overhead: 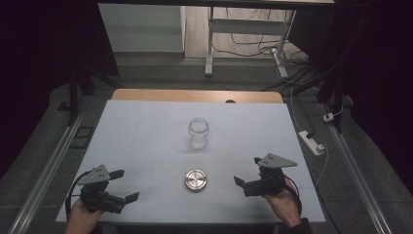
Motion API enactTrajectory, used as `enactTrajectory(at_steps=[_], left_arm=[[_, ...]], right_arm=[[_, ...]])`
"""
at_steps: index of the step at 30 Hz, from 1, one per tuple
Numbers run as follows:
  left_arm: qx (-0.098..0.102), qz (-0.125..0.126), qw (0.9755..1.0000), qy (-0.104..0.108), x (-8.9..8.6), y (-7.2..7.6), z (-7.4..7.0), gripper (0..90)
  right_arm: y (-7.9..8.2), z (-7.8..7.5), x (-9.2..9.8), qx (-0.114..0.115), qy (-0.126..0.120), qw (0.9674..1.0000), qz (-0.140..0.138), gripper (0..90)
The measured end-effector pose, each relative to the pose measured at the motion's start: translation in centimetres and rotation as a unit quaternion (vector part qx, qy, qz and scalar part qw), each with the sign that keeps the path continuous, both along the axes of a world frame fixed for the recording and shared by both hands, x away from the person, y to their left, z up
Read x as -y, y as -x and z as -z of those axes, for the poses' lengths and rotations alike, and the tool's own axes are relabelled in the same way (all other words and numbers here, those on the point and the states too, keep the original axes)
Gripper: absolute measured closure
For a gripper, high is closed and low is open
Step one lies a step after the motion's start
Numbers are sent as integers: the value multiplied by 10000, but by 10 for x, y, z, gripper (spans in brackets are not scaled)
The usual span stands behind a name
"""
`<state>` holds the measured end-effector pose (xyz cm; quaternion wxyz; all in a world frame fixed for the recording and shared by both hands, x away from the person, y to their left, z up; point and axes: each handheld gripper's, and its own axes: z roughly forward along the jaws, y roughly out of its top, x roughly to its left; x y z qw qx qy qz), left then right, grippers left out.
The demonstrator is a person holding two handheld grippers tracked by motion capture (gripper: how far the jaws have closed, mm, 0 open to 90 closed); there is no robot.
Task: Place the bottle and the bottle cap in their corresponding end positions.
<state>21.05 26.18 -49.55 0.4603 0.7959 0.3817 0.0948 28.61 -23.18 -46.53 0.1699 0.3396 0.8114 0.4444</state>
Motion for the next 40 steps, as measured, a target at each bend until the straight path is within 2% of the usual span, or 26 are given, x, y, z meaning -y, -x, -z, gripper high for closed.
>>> enactTrajectory(at_steps=[6, 10, 24, 29, 31, 33, 35, 40], left_arm=[[-23, -210, 9998, 29, -13, 8, 3, 0], [-56, -369, 9993, -2, -19, 12, 7, 0], [-209, -727, 9969, -228, -32, 24, 21, 0], [-314, -810, 9958, -281, -36, 28, 26, 0], [-298, -832, 9957, -283, -37, 29, 26, 0], [-344, -862, 9950, -364, -37, 30, 26, 0], [-372, -870, 9947, -415, -37, 31, 26, 0], [-472, -844, 9946, -385, -37, 29, 27, 0]], right_arm=[[11, 2, 17, 77, 31, 9997, 239, 0], [19, 5, 27, 52, 37, 9992, 392, 0], [41, 24, 52, -186, 275, 9958, 850, 0], [47, 28, 55, -291, 404, 9946, 912, 0], [48, 30, 56, -341, 482, 9939, 933, 0], [50, 29, 57, -309, 450, 9938, 973, 0], [51, 29, 59, -369, 448, 9934, 992, 0], [51, 30, 59, -421, 453, 9928, 1027, 0]])
